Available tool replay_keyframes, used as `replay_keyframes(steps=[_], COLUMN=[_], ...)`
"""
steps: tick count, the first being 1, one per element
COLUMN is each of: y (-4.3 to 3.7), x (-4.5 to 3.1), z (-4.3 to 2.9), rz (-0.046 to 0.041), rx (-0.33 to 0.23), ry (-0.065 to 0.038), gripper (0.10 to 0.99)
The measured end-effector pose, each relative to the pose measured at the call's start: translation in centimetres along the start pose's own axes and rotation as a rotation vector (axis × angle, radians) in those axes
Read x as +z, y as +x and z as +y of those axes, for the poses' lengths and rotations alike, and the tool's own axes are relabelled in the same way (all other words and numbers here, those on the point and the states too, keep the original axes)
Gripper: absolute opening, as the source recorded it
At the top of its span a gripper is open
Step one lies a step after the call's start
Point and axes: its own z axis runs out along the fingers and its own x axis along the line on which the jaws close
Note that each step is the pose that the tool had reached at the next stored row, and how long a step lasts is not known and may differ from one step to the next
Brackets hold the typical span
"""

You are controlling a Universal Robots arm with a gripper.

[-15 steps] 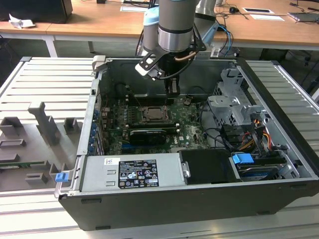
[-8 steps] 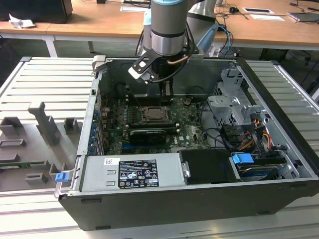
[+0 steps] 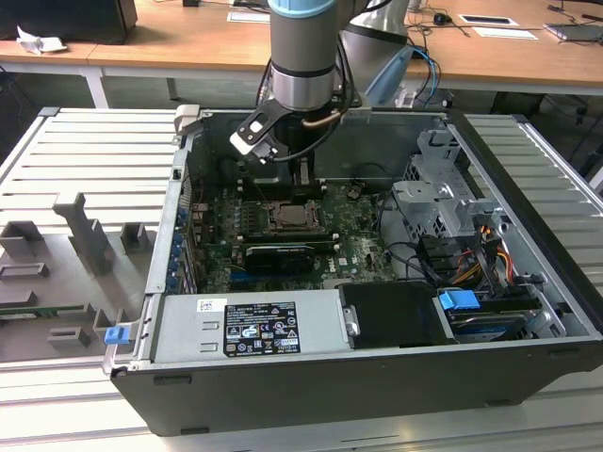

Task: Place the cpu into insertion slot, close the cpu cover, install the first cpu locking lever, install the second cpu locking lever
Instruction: 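Close the cpu cover, then install the first cpu locking lever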

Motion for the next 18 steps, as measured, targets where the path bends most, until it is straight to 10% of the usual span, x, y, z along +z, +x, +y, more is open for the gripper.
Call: replay_keyframes(steps=[13, 18], y=[0.12, 0.14], x=[0.07, -1.02], z=[-0.41, -0.36], rz=[0.0014, 0.0015], rx=[-0.028, -0.028], ry=[0.001, 0.0], gripper=[0.106, 0.106])
